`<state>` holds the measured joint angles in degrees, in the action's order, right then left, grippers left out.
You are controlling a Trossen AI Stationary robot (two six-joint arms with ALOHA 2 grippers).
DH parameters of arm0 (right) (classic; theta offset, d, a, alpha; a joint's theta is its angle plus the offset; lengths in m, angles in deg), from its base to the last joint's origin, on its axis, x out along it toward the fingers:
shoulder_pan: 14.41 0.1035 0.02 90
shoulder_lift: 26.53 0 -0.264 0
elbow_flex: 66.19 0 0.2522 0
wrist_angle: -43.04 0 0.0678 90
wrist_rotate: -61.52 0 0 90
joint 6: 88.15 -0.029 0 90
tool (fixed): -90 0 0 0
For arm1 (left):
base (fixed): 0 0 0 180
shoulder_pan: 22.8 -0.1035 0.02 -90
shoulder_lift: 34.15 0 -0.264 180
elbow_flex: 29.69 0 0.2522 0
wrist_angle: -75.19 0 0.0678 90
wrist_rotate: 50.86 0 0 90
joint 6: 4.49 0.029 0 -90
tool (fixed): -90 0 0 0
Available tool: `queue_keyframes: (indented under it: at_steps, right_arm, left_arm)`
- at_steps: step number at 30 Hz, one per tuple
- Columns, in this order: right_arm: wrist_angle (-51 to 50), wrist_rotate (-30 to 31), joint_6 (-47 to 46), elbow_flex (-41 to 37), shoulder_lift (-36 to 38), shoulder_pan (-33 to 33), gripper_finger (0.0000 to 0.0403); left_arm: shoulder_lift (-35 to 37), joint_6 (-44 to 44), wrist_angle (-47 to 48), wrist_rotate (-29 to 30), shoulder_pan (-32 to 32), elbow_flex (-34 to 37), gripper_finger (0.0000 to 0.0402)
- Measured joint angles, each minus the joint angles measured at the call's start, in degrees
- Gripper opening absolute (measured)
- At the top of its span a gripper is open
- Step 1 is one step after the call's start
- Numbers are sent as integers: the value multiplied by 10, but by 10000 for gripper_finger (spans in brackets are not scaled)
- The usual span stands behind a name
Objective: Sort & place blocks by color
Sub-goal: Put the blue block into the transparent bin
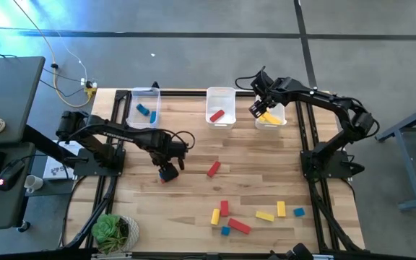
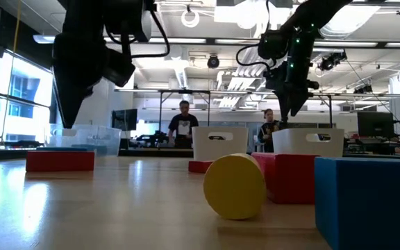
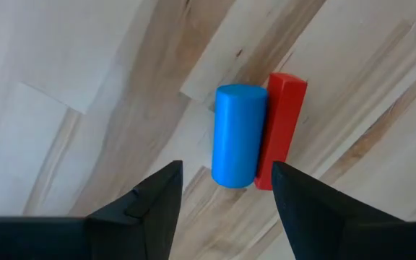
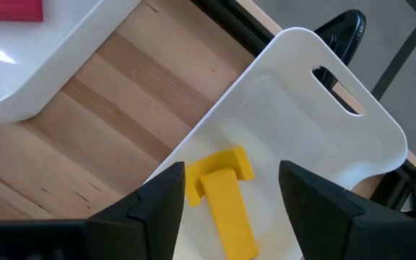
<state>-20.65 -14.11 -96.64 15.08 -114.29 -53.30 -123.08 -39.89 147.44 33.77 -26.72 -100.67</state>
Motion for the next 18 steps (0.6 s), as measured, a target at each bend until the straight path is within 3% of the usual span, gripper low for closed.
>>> queue_keyframes:
  at_steps: [8, 18]
  right_arm:
    - [0, 0, -3, 0, 0, 0, 211]
    - [-2, -13, -5, 0, 0, 0, 211]
  left_arm:
    - [-4, 0, -37, -15, 14, 13, 197]
    - [-16, 0, -60, 13, 21, 13, 197]
